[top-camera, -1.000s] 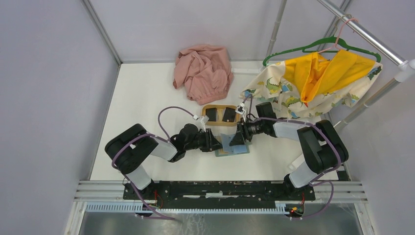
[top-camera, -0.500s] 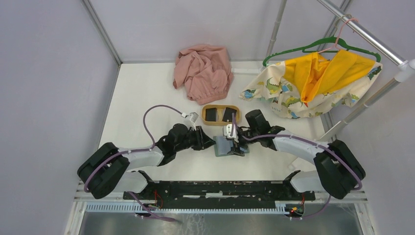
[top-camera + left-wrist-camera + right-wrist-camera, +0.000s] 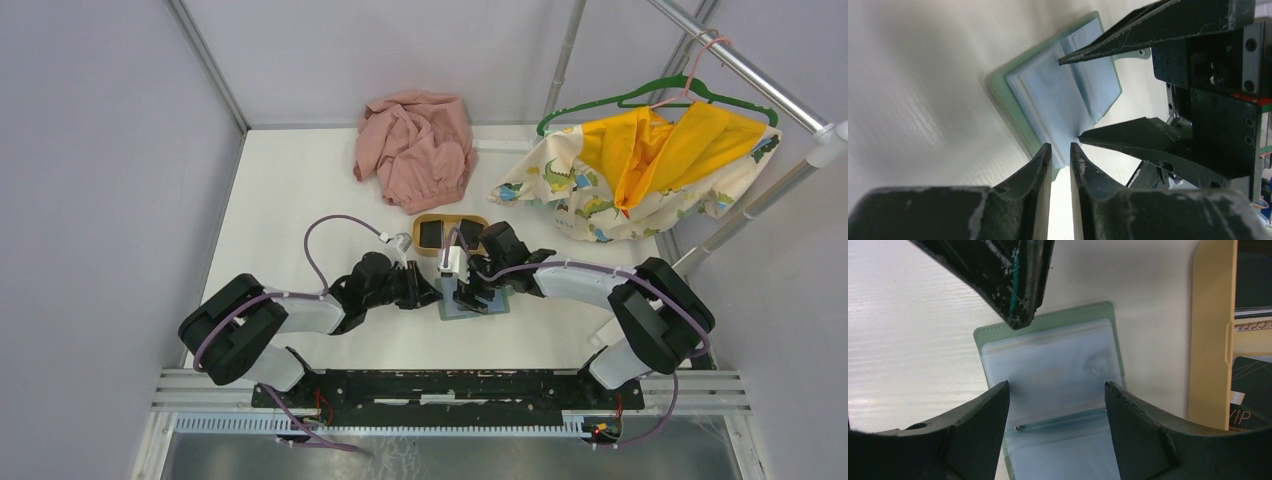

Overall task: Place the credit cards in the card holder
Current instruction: Turn over the card slot in the card holder.

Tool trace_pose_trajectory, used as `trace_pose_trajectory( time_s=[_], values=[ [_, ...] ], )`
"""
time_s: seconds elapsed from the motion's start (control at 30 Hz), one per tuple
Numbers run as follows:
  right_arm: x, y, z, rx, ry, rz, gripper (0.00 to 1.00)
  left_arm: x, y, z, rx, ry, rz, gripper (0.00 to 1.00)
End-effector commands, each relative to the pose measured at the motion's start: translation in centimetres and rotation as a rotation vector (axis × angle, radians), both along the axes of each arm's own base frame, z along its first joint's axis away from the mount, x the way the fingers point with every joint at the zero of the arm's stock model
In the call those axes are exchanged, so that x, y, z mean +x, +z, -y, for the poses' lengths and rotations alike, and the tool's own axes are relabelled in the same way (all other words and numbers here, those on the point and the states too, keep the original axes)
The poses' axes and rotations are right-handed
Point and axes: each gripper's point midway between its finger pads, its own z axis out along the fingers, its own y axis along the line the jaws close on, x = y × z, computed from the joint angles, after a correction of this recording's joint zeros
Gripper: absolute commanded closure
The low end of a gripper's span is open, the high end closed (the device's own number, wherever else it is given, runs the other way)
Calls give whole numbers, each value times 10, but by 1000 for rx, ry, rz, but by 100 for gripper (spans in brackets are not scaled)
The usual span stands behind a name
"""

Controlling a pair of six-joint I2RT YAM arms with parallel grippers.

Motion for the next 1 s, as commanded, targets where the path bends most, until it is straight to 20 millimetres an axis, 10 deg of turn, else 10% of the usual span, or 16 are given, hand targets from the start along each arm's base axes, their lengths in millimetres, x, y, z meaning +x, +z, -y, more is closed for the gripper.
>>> trace_pose_trajectory(
  time_s=[0.0,0.6,0.97],
  values=[
    [12,-2,0,-48,-35,19,26,9,25,18,-88,-47,78,75],
    [13,-6,12,-95,-36,26,91,4,20,25,-134,-70,35,76],
    [10,1,12,-34,-46,-20,100,4,16,29,-167,-52,-16,78]
  ],
)
